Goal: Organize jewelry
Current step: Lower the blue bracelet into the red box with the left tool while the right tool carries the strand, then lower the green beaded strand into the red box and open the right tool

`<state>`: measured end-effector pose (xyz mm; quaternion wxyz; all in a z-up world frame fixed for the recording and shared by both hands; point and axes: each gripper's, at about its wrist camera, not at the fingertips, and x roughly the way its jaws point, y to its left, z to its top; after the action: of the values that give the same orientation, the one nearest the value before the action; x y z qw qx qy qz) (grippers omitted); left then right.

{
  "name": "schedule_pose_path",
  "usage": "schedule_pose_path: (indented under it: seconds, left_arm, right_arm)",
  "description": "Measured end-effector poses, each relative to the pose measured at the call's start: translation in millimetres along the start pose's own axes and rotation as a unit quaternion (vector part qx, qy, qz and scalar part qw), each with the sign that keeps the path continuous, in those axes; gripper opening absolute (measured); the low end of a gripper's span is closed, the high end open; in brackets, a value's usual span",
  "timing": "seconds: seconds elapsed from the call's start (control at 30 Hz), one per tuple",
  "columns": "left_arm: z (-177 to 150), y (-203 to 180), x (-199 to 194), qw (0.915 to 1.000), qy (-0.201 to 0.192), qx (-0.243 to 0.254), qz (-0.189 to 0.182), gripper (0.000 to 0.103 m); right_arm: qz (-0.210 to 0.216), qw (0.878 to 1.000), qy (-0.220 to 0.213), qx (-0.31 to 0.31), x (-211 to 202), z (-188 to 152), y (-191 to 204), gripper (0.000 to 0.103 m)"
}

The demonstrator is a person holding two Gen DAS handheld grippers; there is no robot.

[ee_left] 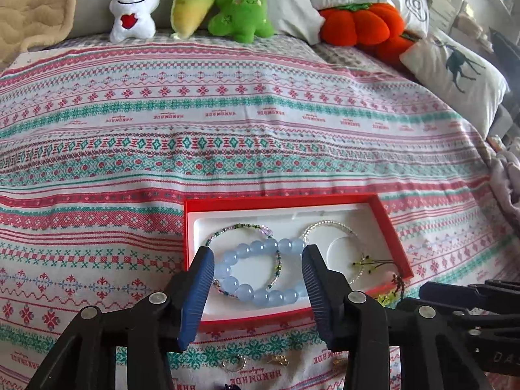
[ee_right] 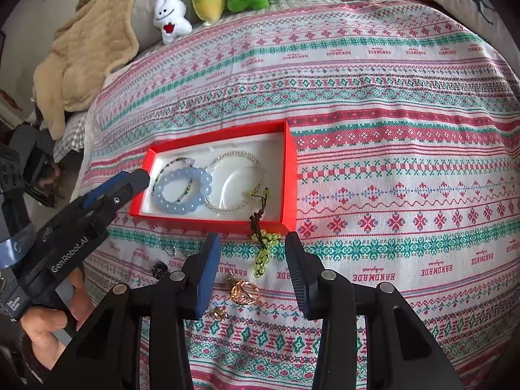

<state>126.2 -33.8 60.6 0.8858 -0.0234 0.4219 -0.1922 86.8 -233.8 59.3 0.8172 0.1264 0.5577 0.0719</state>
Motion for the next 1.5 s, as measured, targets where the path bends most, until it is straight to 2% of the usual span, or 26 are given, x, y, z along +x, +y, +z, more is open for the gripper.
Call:
schedule_pose_path:
  seconds: [0.03,0.1,0.2,0.33,0.47,0.73,0.83,1.0,1.07,1.2,1.4,1.5]
  left_arm:
    - [-1,0,-2,1.0,0.001,0.002,0.005,0.057]
    - [-5,1,-5,0.9999,0.004,0.005,0.015,0.061]
    - [-11,5,-6,0.9995,0.018,0.001,0.027,0.065]
    - [-16,13,-4,0.9987,0.038,-0.013,0.031,0.068]
    - [-19,20,-5,0.9977,0.054,-0.027,0.032,0.069]
    - [-25,31,-5,0.9962,0.07,-0.044,0.029,0.069]
    - [-26,34,-5,0.9961,0.072,-0.043,0.03,0.069]
    - [-28,38,-5,0.9958,0.074,-0.045,0.031,0.069]
    - [-29,39,-5,0.9957,0.076,-0.045,0.03,0.069]
    - [-29,39,-4,0.9958,0.077,-0.042,0.027,0.069]
    - [-28,42,-4,0.9956,0.077,-0.047,0.026,0.069]
    - [-30,43,-5,0.9951,0.08,-0.052,0.022,0.069]
  right_arm:
    - [-0.007,1.0,0.005,-0.001,4,-1,0,0.043]
    - [-0.019,1.0,0.011,0.001,12,-1,-1,0.042]
    - [-0.025,0.999,0.02,0.007,24,1,-4,0.032]
    - [-0.026,0.999,0.028,0.002,35,2,-6,0.008]
    - [0.0,1.0,0.003,-0.004,16,5,2,0.006]
    - [0.051,0.996,-0.077,-0.002,-27,29,20,0.005]
    - [0.067,0.994,-0.082,0.003,-23,38,27,0.005]
    - [0.102,0.992,-0.069,-0.008,-1,43,44,0.005]
    - [0.081,0.995,-0.059,-0.013,12,43,44,0.006]
    - [0.009,0.999,-0.047,-0.012,28,42,26,0.006]
    - [0.01,0.999,-0.046,0.014,21,42,2,0.008]
    - [0.016,0.998,-0.053,0.009,8,38,1,0.019]
